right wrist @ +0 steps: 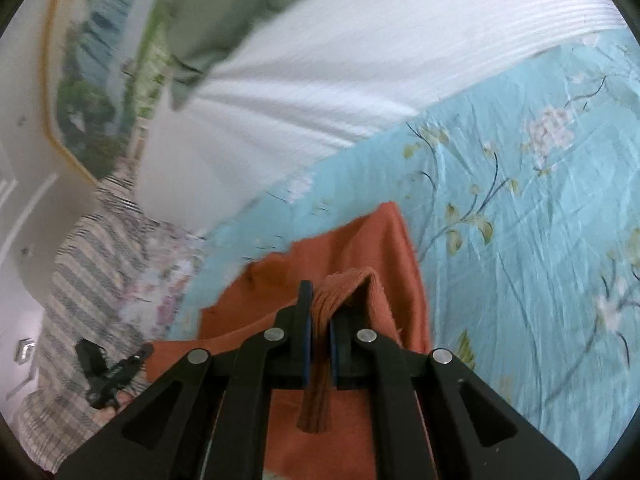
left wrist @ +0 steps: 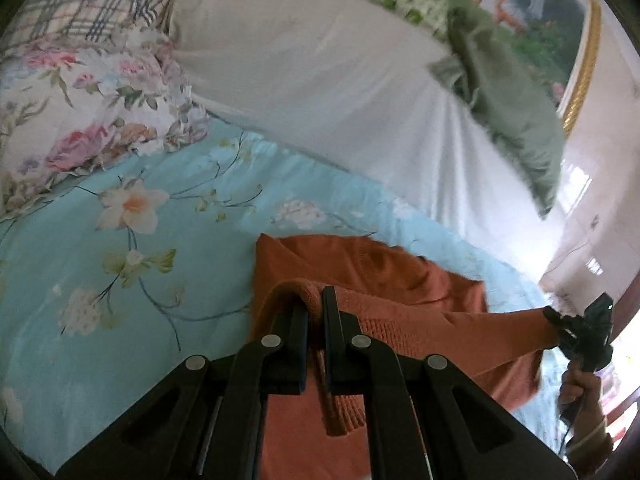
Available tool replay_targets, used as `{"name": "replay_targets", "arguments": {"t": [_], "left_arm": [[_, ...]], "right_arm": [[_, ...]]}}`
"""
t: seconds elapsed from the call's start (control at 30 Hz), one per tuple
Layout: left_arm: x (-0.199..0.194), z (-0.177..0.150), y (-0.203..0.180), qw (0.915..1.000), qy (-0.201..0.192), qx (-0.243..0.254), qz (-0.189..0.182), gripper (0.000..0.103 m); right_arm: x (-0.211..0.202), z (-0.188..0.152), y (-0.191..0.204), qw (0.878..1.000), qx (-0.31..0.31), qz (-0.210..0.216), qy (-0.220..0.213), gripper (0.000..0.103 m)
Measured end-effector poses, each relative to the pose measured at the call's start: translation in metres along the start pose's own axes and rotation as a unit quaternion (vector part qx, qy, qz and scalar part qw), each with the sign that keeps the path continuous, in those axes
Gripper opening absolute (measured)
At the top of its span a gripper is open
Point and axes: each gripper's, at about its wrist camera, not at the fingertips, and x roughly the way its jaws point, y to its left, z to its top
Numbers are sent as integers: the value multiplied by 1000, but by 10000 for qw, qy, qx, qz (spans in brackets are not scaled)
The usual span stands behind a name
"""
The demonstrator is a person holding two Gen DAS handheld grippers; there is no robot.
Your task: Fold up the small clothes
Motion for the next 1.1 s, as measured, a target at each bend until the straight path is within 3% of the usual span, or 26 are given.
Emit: {"name": "replay_targets", "arguments": {"t": [0.2,0.3,0.37,0.43,0.5,0.6,0.7,0.77,0.83,0.93,1.1], "left_arm": [[60,3,11,9985,424,112,325,4],[95,-3,24,9957,738,131,540,7],[102,-9,31,9942,886,114,595,8],[99,-14,32,9938,940,110,590,15],[81,-22,24,9941,890,237,566,44],[57,-38,-3,9944,881,546,227,48],[55,-61,-39,9881,1170,980,-193,50],[71,-78,-61,9789,1571,1263,-340,50],[88,-88,-72,9707,1850,1516,-209,50],[106,-86,-80,9642,1852,1895,70,50],[135,-46,-66,9671,1760,1803,345,43]], "right_arm": [[53,-2,-33,9978,255,-448,411,8],[62,-7,-46,9951,471,-591,637,8],[51,-8,-44,9957,491,-591,513,14],[27,-12,-33,9959,229,-862,167,20],[10,-18,-14,9958,-130,-902,-88,20],[13,-42,28,9934,-1056,-357,276,20],[50,-76,63,9698,-2039,-160,1332,20],[74,-94,73,9460,-2614,-517,1848,20],[89,-99,72,9292,-2968,-930,1995,17],[94,-79,60,9321,-2946,-1214,1721,15],[89,-20,28,9557,-2172,-1782,876,15]]}}
